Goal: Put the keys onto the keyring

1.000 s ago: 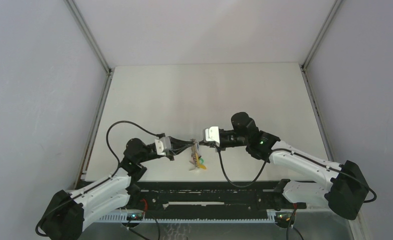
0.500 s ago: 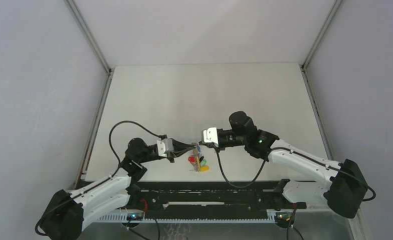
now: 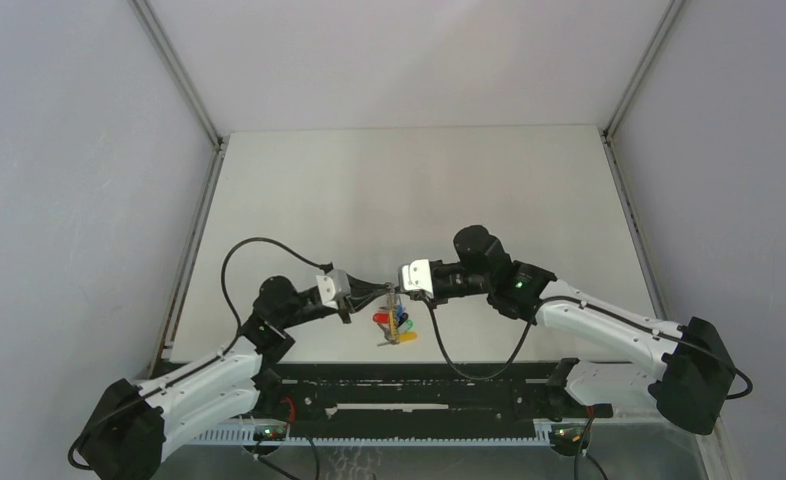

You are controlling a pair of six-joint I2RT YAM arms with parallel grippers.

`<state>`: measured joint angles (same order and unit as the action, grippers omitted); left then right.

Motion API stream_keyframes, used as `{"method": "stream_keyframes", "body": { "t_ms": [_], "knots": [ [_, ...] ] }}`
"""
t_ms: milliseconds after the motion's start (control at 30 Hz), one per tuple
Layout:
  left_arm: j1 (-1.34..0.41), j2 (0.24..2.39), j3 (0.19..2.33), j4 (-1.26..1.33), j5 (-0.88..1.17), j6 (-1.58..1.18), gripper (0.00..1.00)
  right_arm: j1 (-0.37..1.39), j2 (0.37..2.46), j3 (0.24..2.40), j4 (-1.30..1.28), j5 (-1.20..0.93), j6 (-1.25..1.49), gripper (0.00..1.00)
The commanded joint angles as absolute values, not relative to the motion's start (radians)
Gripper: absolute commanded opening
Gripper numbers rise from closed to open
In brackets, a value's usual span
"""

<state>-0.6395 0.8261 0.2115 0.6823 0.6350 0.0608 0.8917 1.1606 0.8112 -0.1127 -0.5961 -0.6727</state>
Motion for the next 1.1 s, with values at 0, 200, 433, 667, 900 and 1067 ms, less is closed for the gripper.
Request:
{"method": "stream_keyframes", "body": {
  "t_ms": [0, 200, 433, 667, 900, 1067],
  "knots": [
    [-0.653, 0.802, 0.246, 0.708, 0.571, 0.040, 0.00, 0.909, 1.152, 0.860, -0.056, -0.608, -0.660, 0.00],
    [-0.653, 0.769, 0.225, 0.763, 0.510, 0.002, 0.00, 0.929, 1.158, 0.860, -0.093, -0.560, -0.698, 0.00],
    [-0.653, 0.747, 0.184, 0.877, 0.496, -0.077, 0.00, 0.949, 1.170, 0.844, -0.107, -0.501, -0.742, 0.00],
    [-0.653, 0.730, 0.164, 0.908, 0.476, -0.103, 0.00, 0.975, 1.172, 0.836, -0.112, -0.441, -0.762, 0.00],
    [-0.653, 0.733, 0.117, 1.010, 0.471, -0.121, 0.00, 0.913, 1.099, 0.837, -0.122, -0.538, -0.693, 0.18],
    [-0.653, 0.738, 0.099, 1.045, 0.488, -0.118, 0.00, 0.830, 1.056, 0.836, -0.064, -0.686, -0.623, 0.26]
  ]
}}
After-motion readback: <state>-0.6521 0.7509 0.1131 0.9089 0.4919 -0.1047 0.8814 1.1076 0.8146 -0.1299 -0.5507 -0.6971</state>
